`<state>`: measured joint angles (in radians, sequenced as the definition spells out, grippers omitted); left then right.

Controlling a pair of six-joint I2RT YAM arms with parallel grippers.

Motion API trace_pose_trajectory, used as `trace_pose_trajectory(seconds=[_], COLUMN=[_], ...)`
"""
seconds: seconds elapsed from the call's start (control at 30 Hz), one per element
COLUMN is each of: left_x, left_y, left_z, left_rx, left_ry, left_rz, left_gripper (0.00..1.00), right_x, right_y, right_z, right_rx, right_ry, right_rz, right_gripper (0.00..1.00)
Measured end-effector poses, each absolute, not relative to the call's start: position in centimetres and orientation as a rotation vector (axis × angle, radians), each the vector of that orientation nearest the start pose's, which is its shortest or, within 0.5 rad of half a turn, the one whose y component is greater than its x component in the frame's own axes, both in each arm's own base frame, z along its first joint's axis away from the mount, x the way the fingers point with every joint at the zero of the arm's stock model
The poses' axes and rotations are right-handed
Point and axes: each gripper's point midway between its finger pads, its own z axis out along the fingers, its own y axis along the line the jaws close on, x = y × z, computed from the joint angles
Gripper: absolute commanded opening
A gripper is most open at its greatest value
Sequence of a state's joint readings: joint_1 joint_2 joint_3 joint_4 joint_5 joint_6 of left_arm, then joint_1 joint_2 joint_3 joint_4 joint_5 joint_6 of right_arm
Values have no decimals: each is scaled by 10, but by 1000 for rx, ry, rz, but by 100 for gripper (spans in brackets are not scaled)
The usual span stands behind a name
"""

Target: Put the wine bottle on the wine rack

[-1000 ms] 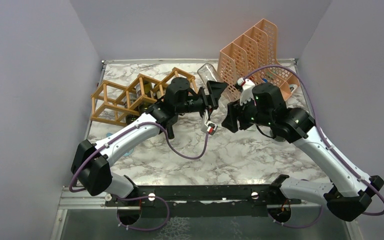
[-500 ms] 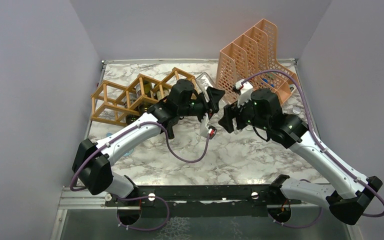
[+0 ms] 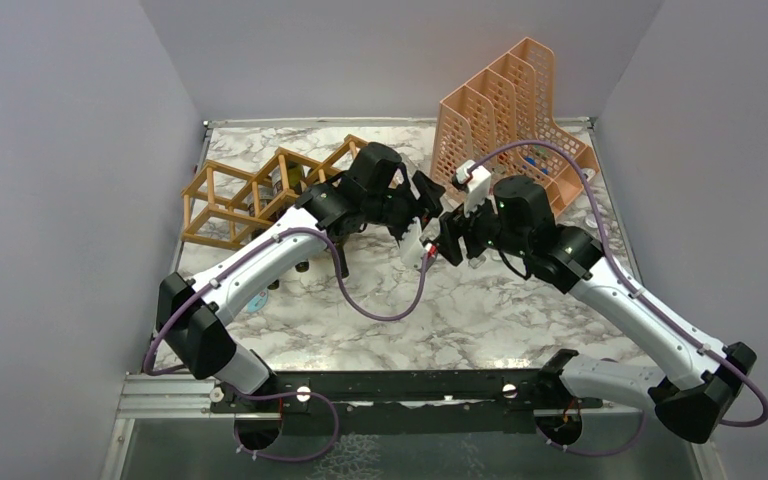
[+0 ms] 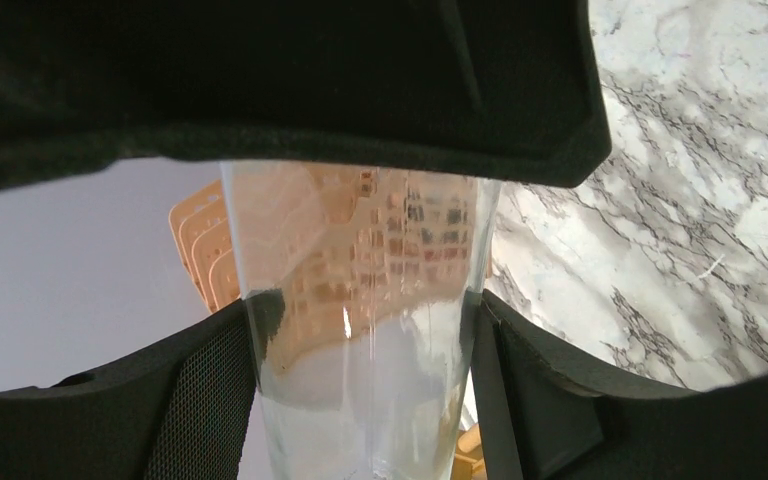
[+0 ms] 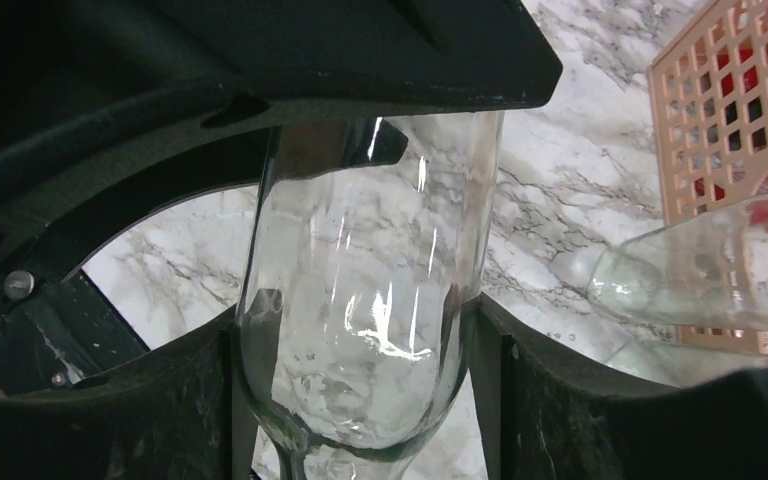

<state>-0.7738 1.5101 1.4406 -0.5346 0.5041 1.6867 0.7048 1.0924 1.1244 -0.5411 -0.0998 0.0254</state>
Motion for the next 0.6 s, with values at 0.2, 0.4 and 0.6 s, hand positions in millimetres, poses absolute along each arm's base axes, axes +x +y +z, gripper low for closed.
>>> trace_pose_trajectory(seconds=[0.2,0.4,0.6], left_x=[292,291,294], left_y=[-352,-353,-355], left_z=[275,275,280], left_rx=[2076,2070,2019], left_ry=[456,472,521], left_rz=[-18,-29,-34], left_gripper=[21,99,99], right_x=[246,243,237], right_y=[234,232,229], right_z=[252,254,263], right_rx=[-756,-743,-688], right_ry=[1986,1975,1950], right_rz=[550,560,592], right_gripper=[27,7,5])
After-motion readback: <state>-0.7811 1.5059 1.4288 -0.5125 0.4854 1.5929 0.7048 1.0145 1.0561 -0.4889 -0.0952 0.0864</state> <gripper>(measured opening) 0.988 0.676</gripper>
